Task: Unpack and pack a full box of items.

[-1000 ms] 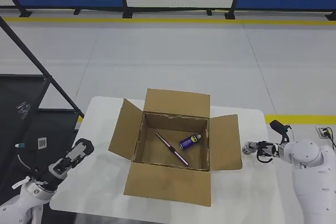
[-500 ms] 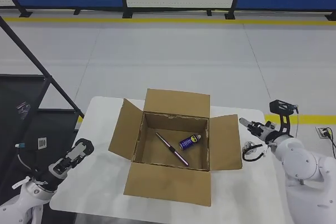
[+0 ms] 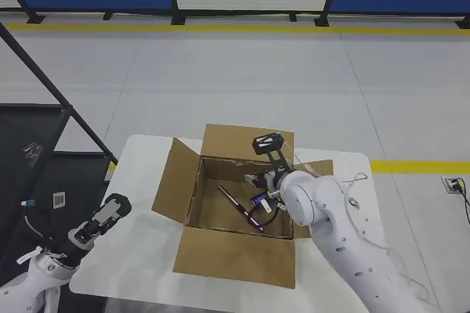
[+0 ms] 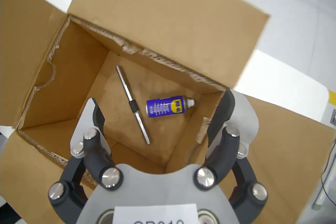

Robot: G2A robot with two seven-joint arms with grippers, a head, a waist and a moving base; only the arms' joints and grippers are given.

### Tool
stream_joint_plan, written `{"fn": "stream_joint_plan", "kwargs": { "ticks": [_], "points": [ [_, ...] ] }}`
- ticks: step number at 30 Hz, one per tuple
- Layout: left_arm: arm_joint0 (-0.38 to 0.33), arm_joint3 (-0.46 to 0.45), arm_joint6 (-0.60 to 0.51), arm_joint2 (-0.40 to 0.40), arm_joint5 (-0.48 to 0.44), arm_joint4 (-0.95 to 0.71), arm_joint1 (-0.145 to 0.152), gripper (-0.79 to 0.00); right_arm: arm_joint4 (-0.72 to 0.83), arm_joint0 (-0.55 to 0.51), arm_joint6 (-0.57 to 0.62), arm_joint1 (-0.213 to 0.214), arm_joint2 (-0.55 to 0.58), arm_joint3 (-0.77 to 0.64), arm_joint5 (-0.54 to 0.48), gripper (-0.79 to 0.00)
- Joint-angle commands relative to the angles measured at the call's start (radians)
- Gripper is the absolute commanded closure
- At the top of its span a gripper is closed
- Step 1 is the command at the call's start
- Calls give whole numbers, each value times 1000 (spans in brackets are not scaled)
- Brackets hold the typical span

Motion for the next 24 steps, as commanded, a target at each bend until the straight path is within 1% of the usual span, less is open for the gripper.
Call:
{"fn": "stream_joint_plan", "kwargs": {
  "ticks": [1,3,5,7,20,22,24],
  "points": [
    [0,0,0,0,0,0,0,-785,32,40,12,-20,-47,93,14,-785],
    [0,0,0,0,0,0,0,-785,65,62,30,-36,-73,160,31,-785],
    [0,0,0,0,0,0,0,-785,113,73,60,-48,-82,190,30,-785],
    [0,0,0,0,0,0,0,-785,121,76,85,-51,-94,192,-3,-785],
    [0,0,0,0,0,0,0,-785,121,76,85,-51,-94,192,-3,-785],
    [0,0,0,0,0,0,0,-785,139,59,34,-53,-82,212,9,-785],
    [0,0,0,0,0,0,0,-785,165,45,-37,-60,-72,233,44,-785]
  ]
}}
